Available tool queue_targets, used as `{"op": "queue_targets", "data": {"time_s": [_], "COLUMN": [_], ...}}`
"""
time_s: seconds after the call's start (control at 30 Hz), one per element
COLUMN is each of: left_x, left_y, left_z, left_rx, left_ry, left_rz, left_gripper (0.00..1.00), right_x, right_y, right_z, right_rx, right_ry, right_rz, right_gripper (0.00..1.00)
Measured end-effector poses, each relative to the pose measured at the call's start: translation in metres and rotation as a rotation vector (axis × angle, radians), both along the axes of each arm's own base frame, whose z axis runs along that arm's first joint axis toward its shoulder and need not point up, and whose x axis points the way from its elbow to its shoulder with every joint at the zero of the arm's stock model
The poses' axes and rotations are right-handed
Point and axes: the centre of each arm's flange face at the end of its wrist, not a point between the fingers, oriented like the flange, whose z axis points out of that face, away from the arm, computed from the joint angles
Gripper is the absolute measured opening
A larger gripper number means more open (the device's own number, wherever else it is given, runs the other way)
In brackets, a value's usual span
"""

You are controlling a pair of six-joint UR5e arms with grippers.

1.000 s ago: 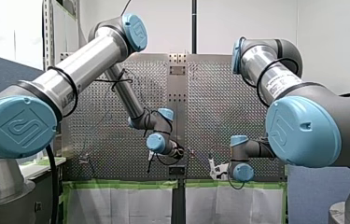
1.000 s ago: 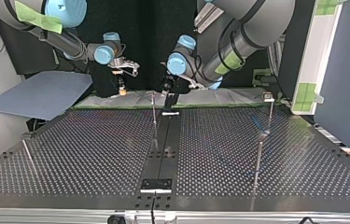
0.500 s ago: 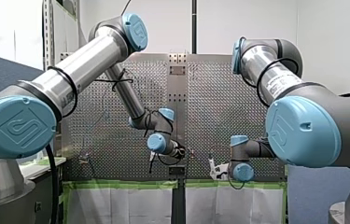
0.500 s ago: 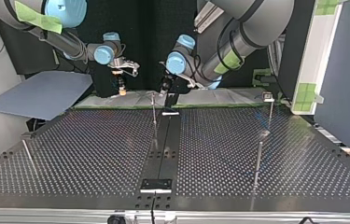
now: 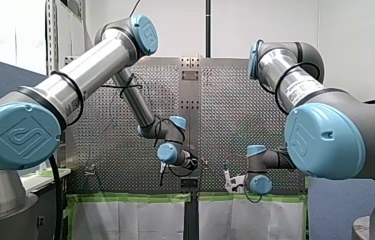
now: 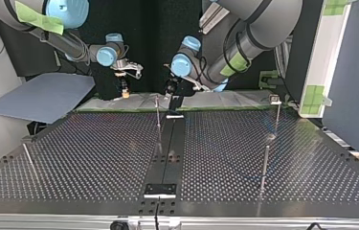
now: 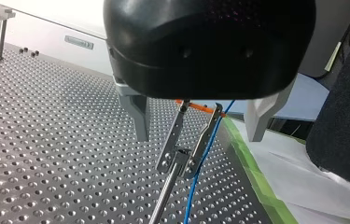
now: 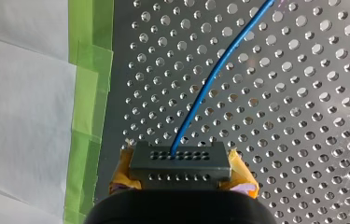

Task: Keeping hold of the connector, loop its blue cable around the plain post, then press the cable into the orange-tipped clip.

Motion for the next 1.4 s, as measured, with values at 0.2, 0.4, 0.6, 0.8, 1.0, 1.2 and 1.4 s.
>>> {"op": "queue_targets", "data": {"time_s": [0.2, 0.4, 0.6, 0.8, 1.0, 1.2, 1.4], "left_x": [0.000, -0.001, 0.001, 0.000, -0.004, -0.006, -0.008], "left_y": [0.000, -0.003, -0.002, -0.002, 0.003, 0.011, 0.011], "left_z": [0.000, 0.000, 0.001, 0.001, -0.002, -0.004, -0.004], "left_rx": [-0.005, -0.014, -0.041, -0.021, 0.056, 0.120, 0.126], "left_ry": [0.002, -0.005, -0.007, -0.011, 0.001, 0.013, 0.014], "left_rz": [-0.003, -0.006, 0.039, 0.039, 0.049, 0.089, 0.097], "left_gripper": [1.00, 1.00, 1.00, 1.00, 1.00, 1.00, 1.00], "right_x": [0.001, 0.003, 0.004, 0.004, 0.002, 0.003, 0.003], "right_y": [0.001, 0.002, 0.004, 0.007, 0.016, 0.024, 0.032], "right_z": [0.000, 0.000, -0.001, -0.004, -0.022, -0.031, -0.034], "right_rx": [0.001, 0.000, 0.004, 0.015, 0.052, 0.066, 0.076], "right_ry": [0.000, 0.002, 0.010, 0.023, 0.050, 0.087, 0.153], "right_rz": [0.003, 0.006, 0.009, 0.011, 0.011, 0.021, 0.017], "right_gripper": [0.00, 0.00, 0.00, 0.00, 0.00, 0.00, 0.00]}}
